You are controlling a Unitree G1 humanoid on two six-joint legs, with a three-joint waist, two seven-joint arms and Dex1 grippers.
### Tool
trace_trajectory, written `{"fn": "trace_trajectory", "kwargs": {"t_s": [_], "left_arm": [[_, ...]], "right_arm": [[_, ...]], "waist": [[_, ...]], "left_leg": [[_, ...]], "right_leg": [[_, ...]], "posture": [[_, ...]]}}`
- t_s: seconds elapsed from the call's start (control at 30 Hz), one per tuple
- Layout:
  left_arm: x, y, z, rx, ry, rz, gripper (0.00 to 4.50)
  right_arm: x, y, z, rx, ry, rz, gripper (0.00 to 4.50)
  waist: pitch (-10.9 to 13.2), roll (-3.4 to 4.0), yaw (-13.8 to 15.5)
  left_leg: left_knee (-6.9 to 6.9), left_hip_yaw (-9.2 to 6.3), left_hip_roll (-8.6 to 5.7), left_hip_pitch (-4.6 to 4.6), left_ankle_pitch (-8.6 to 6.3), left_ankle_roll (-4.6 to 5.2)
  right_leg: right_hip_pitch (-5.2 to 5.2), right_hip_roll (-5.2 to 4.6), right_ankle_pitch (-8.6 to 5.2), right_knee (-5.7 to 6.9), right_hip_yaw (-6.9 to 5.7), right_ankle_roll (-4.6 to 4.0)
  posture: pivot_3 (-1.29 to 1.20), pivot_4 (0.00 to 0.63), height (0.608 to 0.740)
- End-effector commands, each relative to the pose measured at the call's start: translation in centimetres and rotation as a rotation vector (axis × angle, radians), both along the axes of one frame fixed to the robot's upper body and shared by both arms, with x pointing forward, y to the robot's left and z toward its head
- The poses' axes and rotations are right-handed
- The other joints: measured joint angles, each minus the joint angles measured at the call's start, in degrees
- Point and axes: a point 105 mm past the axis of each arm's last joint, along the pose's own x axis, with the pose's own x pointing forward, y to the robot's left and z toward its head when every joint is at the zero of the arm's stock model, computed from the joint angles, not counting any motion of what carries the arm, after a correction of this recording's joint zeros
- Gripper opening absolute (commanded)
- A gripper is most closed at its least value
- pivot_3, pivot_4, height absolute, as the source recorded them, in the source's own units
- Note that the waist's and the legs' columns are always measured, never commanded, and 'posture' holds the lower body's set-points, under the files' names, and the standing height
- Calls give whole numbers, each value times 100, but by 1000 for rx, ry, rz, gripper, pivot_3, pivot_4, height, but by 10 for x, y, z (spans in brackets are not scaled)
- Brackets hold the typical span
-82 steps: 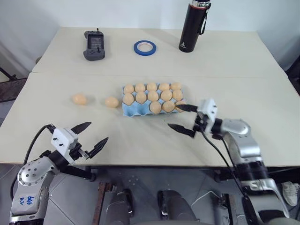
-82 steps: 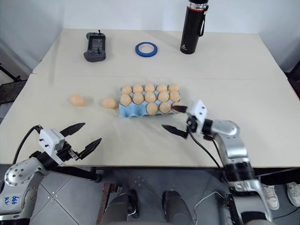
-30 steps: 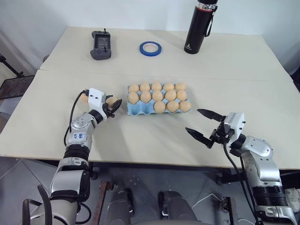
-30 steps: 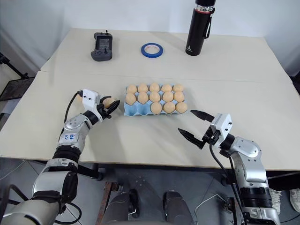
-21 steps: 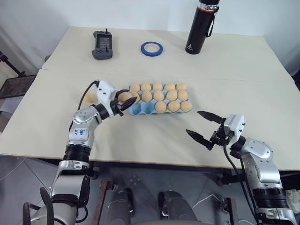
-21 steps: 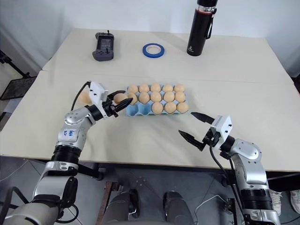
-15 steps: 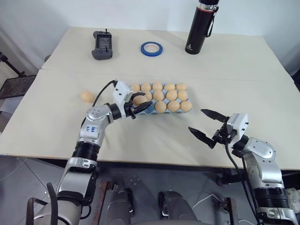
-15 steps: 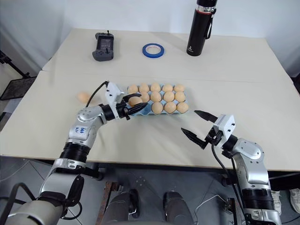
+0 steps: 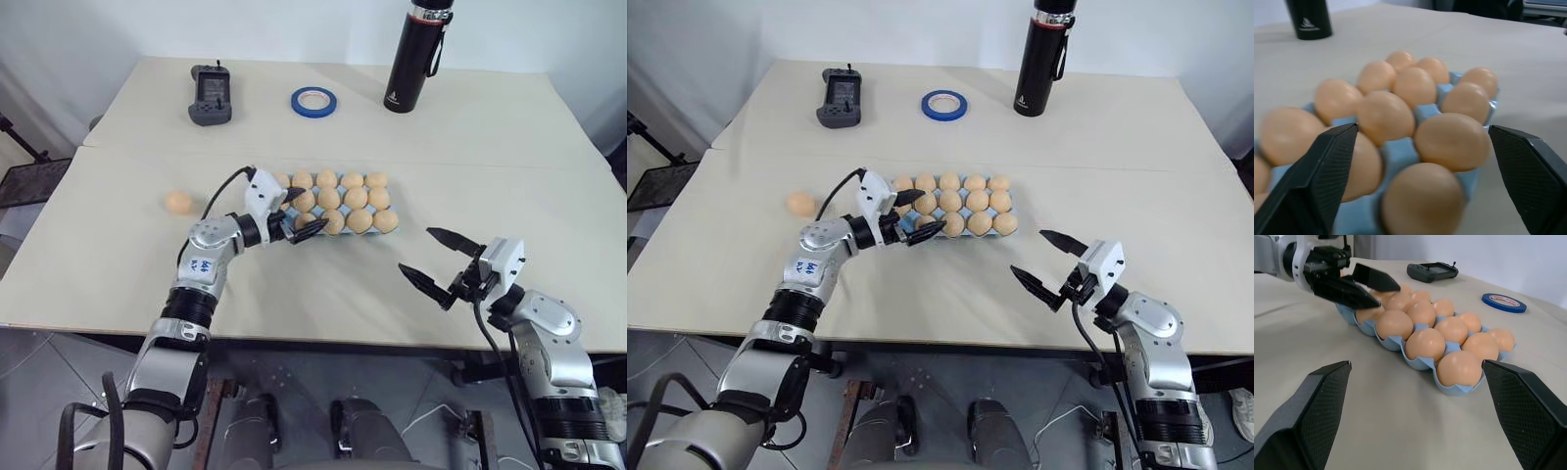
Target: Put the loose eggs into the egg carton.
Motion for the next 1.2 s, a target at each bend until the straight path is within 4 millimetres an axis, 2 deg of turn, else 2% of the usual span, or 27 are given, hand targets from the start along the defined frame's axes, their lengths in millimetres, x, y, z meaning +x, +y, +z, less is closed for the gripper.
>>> {"fn": "trace_trajectory", "kwargs": {"t_s": [0.03, 0.17, 0.3, 0.47, 0.57, 0.73, 0.83, 0.9, 1.03, 1.2], "left_arm": [[-9, 35, 35, -96, -136, 59, 4466], [-30, 68, 37, -81, -159, 79, 4466], [-59, 114, 22, -35, -135, 154, 4466], [-100, 171, -3, -10, -116, 403, 4466], [-119, 185, -16, -15, -91, 509, 4466], [-140, 195, -30, -70, -47, 616, 4466], [-139, 194, -30, -82, -55, 654, 4466], [-132, 196, -27, -120, -62, 712, 4466], [-95, 195, -14, -191, -73, 794, 4466], [-54, 190, -3, -180, -81, 817, 4466]], "right_arm": [[-4, 0, 9, 10, -52, 11, 4500], [-4, 1, 6, 9, -42, 30, 4500], [2, 8, 6, 13, -45, 67, 4500], [7, 18, 8, 37, -35, 126, 4500], [8, 21, 4, 19, -27, 153, 4500], [8, 27, 0, 15, -8, 190, 4500], [8, 30, -1, 22, 10, 204, 4500], [9, 35, 1, 28, 16, 220, 4500], [9, 46, 8, 27, -2, 254, 4500], [11, 49, 10, 19, -12, 260, 4500]], "waist": [[0, 0, -18], [0, 1, -12], [0, 0, -41], [0, 0, -37], [0, 0, -11], [-1, 0, -6], [-1, 0, -9], [-1, 1, -15], [-1, 0, 0], [-2, -3, 2]], "left_leg": [[-2, 1, 2, 1, 0, 0], [-9, 1, 10, 2, 6, -4], [-9, 8, 10, 7, 4, -6], [-9, 2, 8, 8, -25, 2], [-11, -3, 7, 5, -31, 8], [-14, -7, 2, 5, -37, 15], [-21, -6, 2, 5, -37, 15], [-25, -6, 2, 5, -37, 15], [-22, -9, 2, 4, -35, 14], [-18, -2, -5, 2, -35, 18]], "right_leg": [[-1, 2, 0, 0, 1, 0], [-2, 10, -2, 2, -1, -4], [-1, 6, -3, 3, 3, -4], [1, -7, -2, 3, 0, -6], [0, -13, -5, 0, -3, -11], [8, -30, -5, -13, -10, -16], [5, -30, -7, -17, -11, -22], [3, -30, -9, -19, -11, -25], [3, -25, -8, -16, -15, -23], [7, -23, -1, -18, -11, -11]], "posture": [[0, 150, 740], [0, 150, 740], [0, 150, 740], [0, 150, 740], [0, 150, 740], [0, 150, 740], [0, 150, 740], [0, 150, 740], [0, 150, 740], [0, 150, 740]]}}
